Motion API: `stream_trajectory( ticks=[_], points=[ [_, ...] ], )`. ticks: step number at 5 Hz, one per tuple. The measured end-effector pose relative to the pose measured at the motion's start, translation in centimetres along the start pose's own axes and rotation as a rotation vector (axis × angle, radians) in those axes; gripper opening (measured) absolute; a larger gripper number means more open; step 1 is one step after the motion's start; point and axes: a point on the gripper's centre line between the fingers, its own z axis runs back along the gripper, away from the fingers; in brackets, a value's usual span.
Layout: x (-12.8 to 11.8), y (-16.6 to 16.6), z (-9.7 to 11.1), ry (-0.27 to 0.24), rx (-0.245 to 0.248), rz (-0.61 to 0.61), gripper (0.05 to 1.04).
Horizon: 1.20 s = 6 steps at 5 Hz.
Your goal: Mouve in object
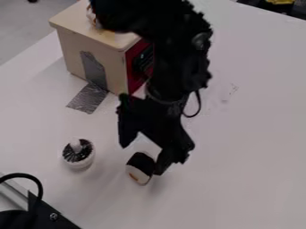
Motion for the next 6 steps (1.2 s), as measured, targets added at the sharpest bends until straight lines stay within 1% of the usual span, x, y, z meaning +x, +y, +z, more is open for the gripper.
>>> stream_trajectory(
  ticks=[1,2,3,4,5,6],
  points=[
    [-0.2,0.3,-1.9,0.06,-0.023,0.048,0.997],
    [-0.5,0.4,-3.7,0.135,-0.047,0.075,0.979],
    [-0.3,0.5,-4.0,0.163,-0.066,0.082,0.89],
    [0.3,0.4,-1.9,0.125,-0.054,0.057,0.635],
    [2.8,-0.7,2.6,0.029,-0.09,0.04,0.514],
    [7.3,-1.6,6.5,-0.056,-0.133,0.059,0.494]
  ],
)
